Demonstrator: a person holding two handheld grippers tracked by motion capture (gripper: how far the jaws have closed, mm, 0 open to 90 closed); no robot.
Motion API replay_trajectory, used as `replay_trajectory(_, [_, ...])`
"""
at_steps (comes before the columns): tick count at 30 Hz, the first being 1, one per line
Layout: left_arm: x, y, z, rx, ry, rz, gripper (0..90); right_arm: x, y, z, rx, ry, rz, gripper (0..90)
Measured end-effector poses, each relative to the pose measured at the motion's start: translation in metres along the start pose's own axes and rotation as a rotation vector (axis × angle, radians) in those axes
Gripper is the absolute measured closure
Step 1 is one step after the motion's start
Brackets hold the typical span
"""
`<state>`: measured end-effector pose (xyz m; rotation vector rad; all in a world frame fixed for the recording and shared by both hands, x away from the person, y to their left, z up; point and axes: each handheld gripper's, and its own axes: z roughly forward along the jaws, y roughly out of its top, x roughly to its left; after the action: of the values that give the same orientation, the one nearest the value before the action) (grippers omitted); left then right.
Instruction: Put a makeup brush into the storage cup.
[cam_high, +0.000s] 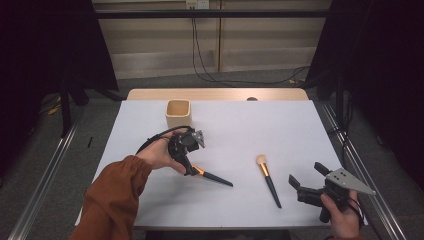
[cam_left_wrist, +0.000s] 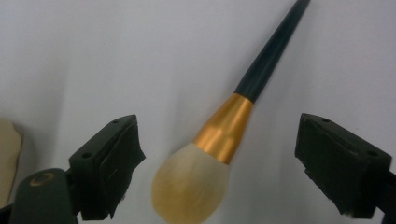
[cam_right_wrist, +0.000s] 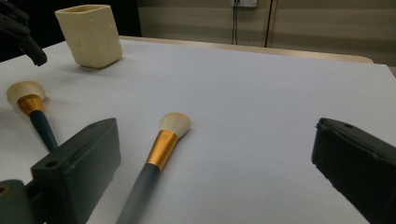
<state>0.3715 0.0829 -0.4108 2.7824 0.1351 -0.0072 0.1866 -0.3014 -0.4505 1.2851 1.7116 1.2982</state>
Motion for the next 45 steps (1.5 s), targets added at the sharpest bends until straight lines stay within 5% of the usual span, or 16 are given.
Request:
replay_trajectory(20, [0.014,0.009,0.017,0.104,-0.074,0.089,48.7,0.001,-0.001,0.0,0.006,-0.004,-0.004,0.8])
replay_trajectory(32, [0.013,0.008,0.022,0.128,-0.105,0.114,52.1,0.001,-0.001,0.0,0.014,-0.001,-0.004,0.6])
replay_trajectory(36, [0.011,0.01,0.025,0.15,-0.108,0.15,52.8,0.001,-0.001,0.001,0.018,0.0,-0.002,0.7])
replay_trajectory(45, [0.01,0.01,0.03,0.166,-0.12,0.149,56.6,0.001,-0.001,0.001,0.02,0.0,-0.004,0.7])
